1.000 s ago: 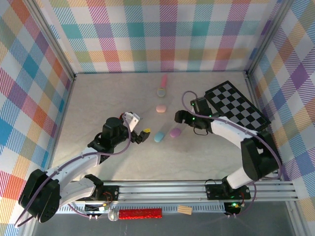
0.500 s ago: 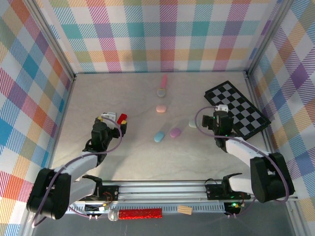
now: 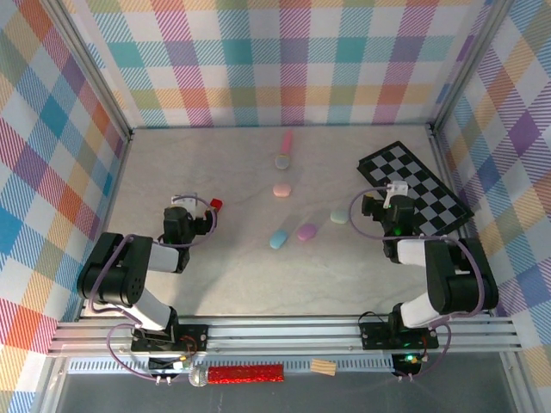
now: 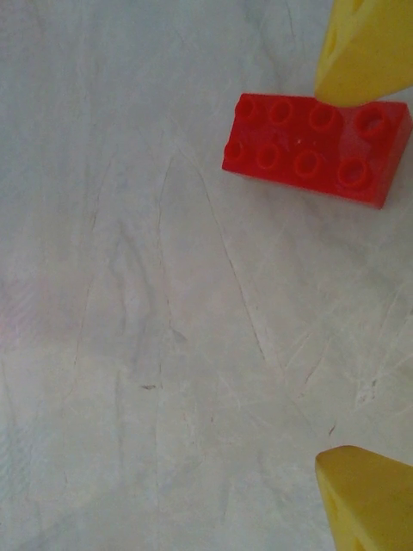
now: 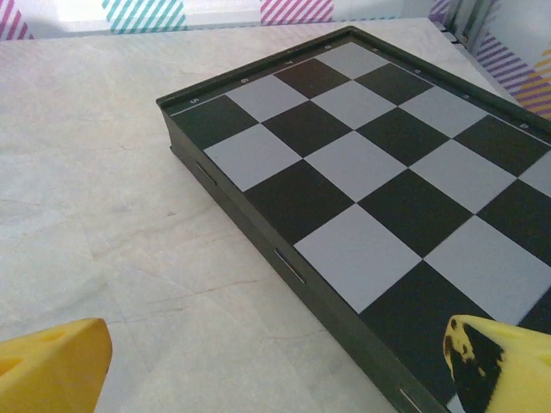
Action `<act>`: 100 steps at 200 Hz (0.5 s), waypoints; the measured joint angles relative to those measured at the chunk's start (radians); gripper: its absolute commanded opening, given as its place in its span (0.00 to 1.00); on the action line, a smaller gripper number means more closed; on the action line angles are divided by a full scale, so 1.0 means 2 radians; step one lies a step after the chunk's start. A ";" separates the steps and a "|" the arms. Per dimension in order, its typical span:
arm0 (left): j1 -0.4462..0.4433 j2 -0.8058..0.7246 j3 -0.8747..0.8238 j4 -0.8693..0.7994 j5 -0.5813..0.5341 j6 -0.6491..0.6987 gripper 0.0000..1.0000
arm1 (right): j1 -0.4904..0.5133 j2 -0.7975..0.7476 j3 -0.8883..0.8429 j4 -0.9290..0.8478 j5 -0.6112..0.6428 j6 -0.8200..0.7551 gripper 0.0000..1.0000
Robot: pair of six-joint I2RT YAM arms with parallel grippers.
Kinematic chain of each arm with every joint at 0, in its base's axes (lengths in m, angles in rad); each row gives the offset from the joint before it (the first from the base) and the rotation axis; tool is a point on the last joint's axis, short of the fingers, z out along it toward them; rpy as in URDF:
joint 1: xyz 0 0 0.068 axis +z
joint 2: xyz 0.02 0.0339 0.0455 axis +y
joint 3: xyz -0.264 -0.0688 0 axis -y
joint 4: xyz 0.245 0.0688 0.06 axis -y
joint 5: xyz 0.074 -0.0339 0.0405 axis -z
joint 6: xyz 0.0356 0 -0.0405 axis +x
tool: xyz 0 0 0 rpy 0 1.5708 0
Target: Insert the wireless bluetooth earbuds into the charging case
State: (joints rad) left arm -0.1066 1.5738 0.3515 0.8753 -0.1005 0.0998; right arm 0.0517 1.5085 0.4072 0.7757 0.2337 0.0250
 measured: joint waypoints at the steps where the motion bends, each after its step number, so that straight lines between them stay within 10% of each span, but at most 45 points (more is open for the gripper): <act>1: 0.000 0.000 0.001 -0.001 0.001 -0.001 1.00 | 0.000 0.001 0.000 0.001 -0.001 0.000 0.99; 100: 0.023 0.002 0.030 -0.019 0.028 -0.026 1.00 | -0.009 0.012 -0.002 0.020 -0.045 0.002 0.99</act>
State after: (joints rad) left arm -0.0608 1.5772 0.4118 0.8375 -0.0441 0.0475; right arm 0.0334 1.5330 0.4026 0.8154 0.1436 0.0292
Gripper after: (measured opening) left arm 0.998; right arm 0.987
